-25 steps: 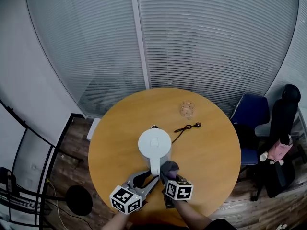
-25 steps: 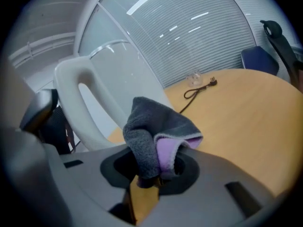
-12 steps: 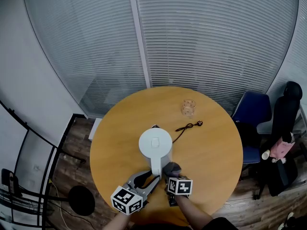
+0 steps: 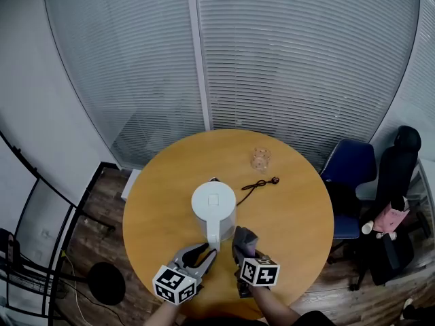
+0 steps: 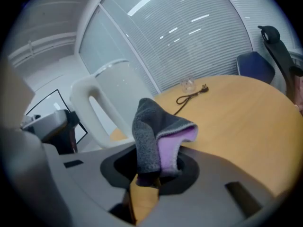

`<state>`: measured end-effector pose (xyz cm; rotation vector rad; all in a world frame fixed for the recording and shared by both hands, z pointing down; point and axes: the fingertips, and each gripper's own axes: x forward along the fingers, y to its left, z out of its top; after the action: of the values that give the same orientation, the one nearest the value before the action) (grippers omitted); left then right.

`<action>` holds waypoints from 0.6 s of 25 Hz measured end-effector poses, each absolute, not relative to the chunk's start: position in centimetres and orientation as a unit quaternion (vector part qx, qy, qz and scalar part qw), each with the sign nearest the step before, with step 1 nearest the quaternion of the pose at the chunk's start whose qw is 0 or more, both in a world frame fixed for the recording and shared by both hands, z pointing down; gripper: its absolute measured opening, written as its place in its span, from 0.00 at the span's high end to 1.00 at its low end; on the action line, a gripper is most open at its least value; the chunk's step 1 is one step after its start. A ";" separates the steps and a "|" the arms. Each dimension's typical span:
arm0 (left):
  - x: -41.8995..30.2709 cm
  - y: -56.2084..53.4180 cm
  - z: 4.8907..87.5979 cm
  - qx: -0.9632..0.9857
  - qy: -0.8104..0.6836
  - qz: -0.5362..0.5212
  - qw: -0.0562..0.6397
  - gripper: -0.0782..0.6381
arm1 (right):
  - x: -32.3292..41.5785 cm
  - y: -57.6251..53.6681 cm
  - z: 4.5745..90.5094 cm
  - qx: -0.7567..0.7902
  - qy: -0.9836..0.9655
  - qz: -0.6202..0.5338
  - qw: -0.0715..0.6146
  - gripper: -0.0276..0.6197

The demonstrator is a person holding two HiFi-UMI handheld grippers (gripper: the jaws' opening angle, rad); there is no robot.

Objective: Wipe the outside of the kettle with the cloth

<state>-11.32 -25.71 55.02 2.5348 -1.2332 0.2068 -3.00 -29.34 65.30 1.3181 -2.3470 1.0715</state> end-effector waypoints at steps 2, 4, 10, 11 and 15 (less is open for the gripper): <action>-11.4 -25.4 54.9 0.879 -0.447 0.065 0.156 0.74 | -2.2 -28.8 63.4 0.450 -0.814 0.351 0.111 0.81; -11.4 -25.0 54.7 0.870 -0.465 0.054 0.153 0.76 | -1.4 -28.2 61.7 0.446 -0.823 0.336 0.103 0.81; -10.9 -23.0 53.7 0.850 -0.508 0.029 0.140 0.85 | 0.8 -26.0 57.3 0.421 -0.852 0.301 0.080 0.81; -10.7 -22.5 53.6 0.847 -0.513 0.025 0.139 0.85 | 1.2 -25.6 56.7 0.417 -0.856 0.296 0.076 0.81; -9.9 -20.3 53.8 0.834 -0.534 0.010 0.142 0.87 | 2.8 -23.9 55.0 0.401 -0.869 0.281 0.068 0.81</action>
<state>-9.88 -20.35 53.79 2.4055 -1.5404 0.0287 2.80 -23.94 54.98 1.2067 -2.6188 0.8475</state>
